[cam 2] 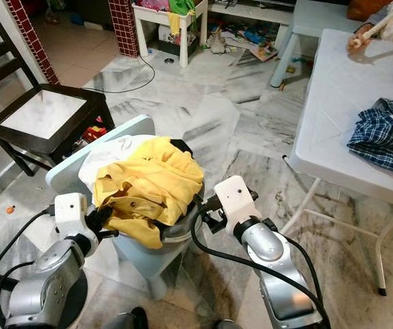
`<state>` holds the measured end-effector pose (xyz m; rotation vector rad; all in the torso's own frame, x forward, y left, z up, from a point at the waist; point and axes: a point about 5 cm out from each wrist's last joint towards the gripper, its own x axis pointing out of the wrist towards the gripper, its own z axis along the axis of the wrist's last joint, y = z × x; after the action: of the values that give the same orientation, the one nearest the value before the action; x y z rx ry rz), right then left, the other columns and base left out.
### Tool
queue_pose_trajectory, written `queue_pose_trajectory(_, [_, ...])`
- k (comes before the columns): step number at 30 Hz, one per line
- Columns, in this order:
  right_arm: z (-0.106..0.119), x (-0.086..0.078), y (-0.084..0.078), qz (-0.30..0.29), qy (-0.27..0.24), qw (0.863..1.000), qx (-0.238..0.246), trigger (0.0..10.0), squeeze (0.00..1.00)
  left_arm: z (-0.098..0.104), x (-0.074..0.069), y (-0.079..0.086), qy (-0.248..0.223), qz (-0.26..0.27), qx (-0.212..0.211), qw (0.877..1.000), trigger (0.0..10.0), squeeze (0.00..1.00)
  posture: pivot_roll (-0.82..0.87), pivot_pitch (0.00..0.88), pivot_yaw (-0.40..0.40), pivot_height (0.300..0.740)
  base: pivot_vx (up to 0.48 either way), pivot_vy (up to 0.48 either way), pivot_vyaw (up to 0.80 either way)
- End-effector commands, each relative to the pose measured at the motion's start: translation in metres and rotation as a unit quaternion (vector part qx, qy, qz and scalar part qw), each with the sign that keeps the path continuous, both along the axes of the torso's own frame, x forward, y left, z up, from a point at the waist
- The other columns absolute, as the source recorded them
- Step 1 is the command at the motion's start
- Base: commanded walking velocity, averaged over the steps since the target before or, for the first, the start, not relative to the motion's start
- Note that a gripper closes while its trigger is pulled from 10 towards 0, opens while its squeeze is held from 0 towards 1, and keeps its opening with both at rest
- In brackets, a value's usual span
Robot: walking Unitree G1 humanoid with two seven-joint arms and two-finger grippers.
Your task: Hang hanger
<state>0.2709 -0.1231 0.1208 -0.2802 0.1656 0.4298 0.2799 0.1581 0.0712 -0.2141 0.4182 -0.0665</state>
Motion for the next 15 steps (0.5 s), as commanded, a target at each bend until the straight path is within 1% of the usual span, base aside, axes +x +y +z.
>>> queue_pose_trajectory(1, [-0.001,0.000,-0.003,0.002,0.002,1.000,-0.004,10.0,0.00,-0.007,-0.001,-0.003,0.019,-0.009,0.014,1.000,10.0,1.00,-0.11,0.136,-0.014,0.740,0.000,0.000,0.00])
queue_pose_trajectory(4, [-0.001,0.001,-0.005,-0.001,0.002,1.000,-0.005,10.0,0.00,-0.007,-0.004,-0.003,0.024,-0.010,0.031,0.999,10.0,1.00,-0.11,0.137,-0.013,0.740,0.000,0.000,0.00])
queue_pose_trajectory(5, [-0.001,0.001,-0.006,-0.002,0.002,1.000,-0.006,10.0,0.00,-0.008,-0.007,-0.003,0.026,-0.016,0.044,0.999,10.0,1.00,-0.11,0.137,-0.013,0.740,0.000,0.000,0.00])
queue_pose_trajectory(7, [-0.002,0.001,-0.006,-0.002,0.003,1.000,-0.006,10.0,0.00,-0.010,-0.011,-0.002,0.029,-0.020,0.053,0.998,10.0,1.00,-0.10,0.137,-0.012,0.740,0.000,0.000,0.00])
queue_pose_trajectory(8, [-0.002,0.000,-0.003,0.000,0.004,1.000,-0.005,10.0,0.00,-0.013,-0.017,-0.001,0.038,-0.023,0.063,0.997,10.0,1.00,-0.10,0.137,-0.012,0.740,0.000,0.000,0.00])
queue_pose_trajectory(9, [-0.002,0.000,-0.003,0.000,0.004,1.000,-0.005,10.0,0.00,-0.013,-0.017,-0.001,0.038,-0.023,0.063,0.997,10.0,1.00,-0.10,0.137,-0.012,0.740,0.000,0.000,0.00])
queue_pose_trajectory(11, [-0.003,0.000,0.000,0.004,0.004,1.000,-0.003,10.0,0.00,-0.015,-0.023,-0.001,0.044,-0.028,0.070,0.996,10.0,1.00,-0.10,0.137,-0.012,0.740,0.000,0.000,0.00])
queue_pose_trajectory(13, [-0.003,0.000,0.000,0.005,0.004,1.000,-0.002,10.0,0.00,-0.014,-0.024,0.000,0.045,-0.030,0.077,0.996,10.0,1.00,-0.09,0.134,-0.014,0.740,0.000,0.000,0.00])
queue_pose_trajectory(14, [-0.003,0.001,0.000,0.005,0.004,1.000,-0.002,10.0,0.00,-0.012,-0.025,0.000,0.043,-0.037,0.092,0.994,10.0,1.00,-0.09,0.131,-0.013,0.740,0.000,0.000,0.00])
queue_pose_trajectory(15, [-0.003,0.001,0.000,0.005,0.004,1.000,-0.002,10.0,0.00,-0.010,-0.026,0.000,0.042,-0.041,0.097,0.994,10.0,1.00,-0.09,0.131,-0.013,0.740,0.000,0.000,0.00])
